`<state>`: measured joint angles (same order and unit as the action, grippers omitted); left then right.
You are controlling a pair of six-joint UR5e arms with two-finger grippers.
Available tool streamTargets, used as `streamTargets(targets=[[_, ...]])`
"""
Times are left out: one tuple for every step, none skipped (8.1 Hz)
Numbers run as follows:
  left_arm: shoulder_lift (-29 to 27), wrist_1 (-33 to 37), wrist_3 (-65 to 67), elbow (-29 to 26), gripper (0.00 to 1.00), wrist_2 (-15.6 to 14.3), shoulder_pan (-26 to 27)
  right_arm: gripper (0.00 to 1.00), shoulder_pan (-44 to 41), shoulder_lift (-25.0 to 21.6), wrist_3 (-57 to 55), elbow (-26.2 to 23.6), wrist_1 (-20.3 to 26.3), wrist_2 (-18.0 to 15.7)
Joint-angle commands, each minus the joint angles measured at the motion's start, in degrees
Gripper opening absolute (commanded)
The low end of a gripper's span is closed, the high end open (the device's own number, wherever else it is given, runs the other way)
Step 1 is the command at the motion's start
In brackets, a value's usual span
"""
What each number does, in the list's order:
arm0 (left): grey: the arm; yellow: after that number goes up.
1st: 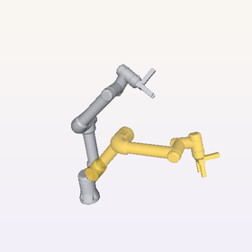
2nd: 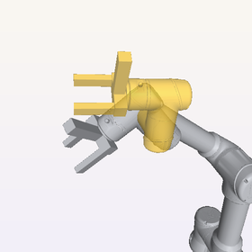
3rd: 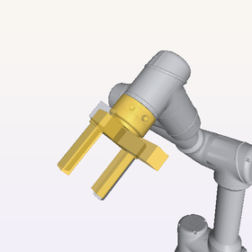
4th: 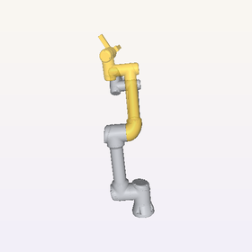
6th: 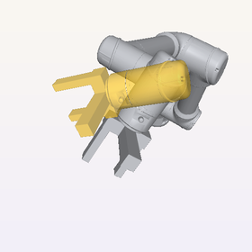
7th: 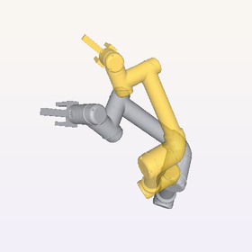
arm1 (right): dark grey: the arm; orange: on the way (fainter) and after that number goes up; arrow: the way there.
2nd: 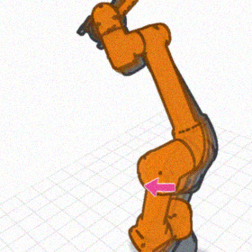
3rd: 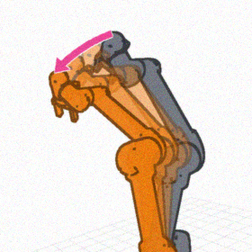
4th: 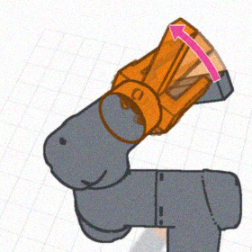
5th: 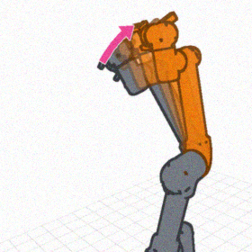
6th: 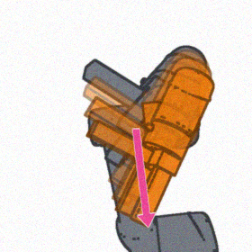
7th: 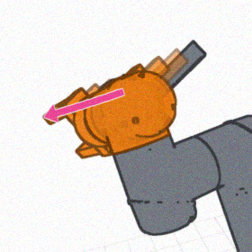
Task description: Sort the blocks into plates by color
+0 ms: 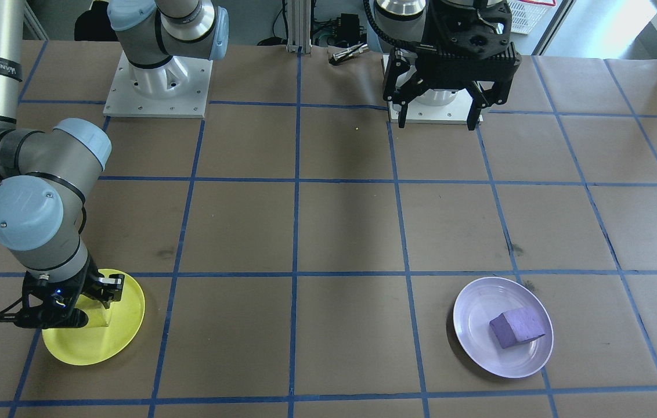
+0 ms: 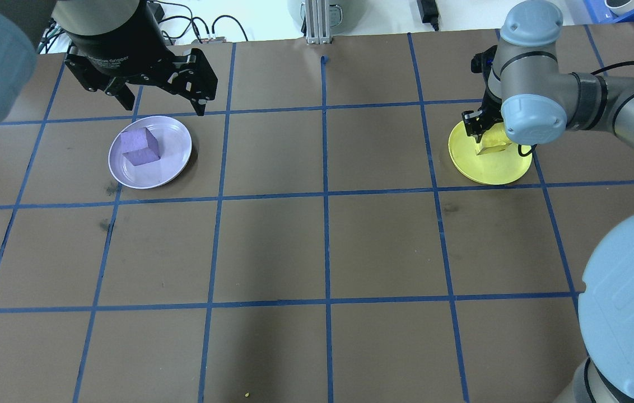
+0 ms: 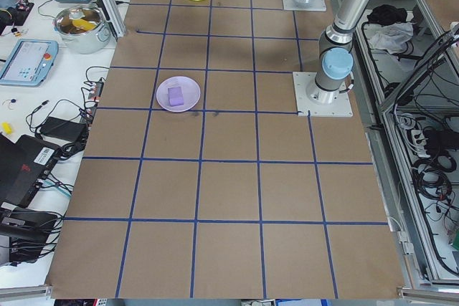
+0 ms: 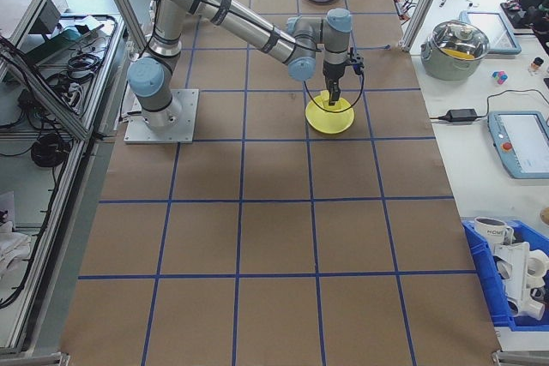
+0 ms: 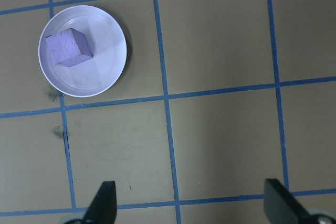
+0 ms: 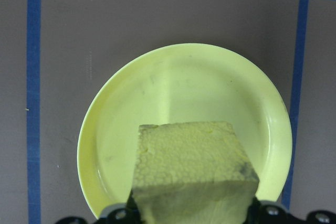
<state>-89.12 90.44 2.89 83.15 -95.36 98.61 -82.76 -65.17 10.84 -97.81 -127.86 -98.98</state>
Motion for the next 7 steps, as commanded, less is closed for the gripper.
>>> streamTargets(targets=[[0.00,0.00,0.01,0.00,1.00,0.00,0.00,1.00,0.23,-0.30,0.59,0.86,-0.19,-0.33],[0.00,0.00,0.01,0.00,1.00,0.00,0.00,1.00,0.23,-0.91,0.59,1.73,0.15,-1.64],[0.00,0.00,0.01,0.00,1.00,0.00,0.00,1.00,0.23,-1.96,0.59,2.96,0.68,-2.00],[0.00,0.00,0.01,0.00,1.00,0.00,0.00,1.00,0.23,-3.37,0.59,3.50,1.12,-1.39],[0.00,0.00,0.01,0.00,1.00,0.00,0.00,1.00,0.14,-6.17,0.94,3.41,1.21,-1.39],[0.00,0.00,0.01,0.00,1.00,0.00,0.00,1.00,-0.12,-8.28,1.03,3.50,2.17,-0.95],[0.00,0.00,0.01,0.00,1.00,0.00,0.00,1.00,-0.56,-11.00,0.07,3.41,4.53,2.36]])
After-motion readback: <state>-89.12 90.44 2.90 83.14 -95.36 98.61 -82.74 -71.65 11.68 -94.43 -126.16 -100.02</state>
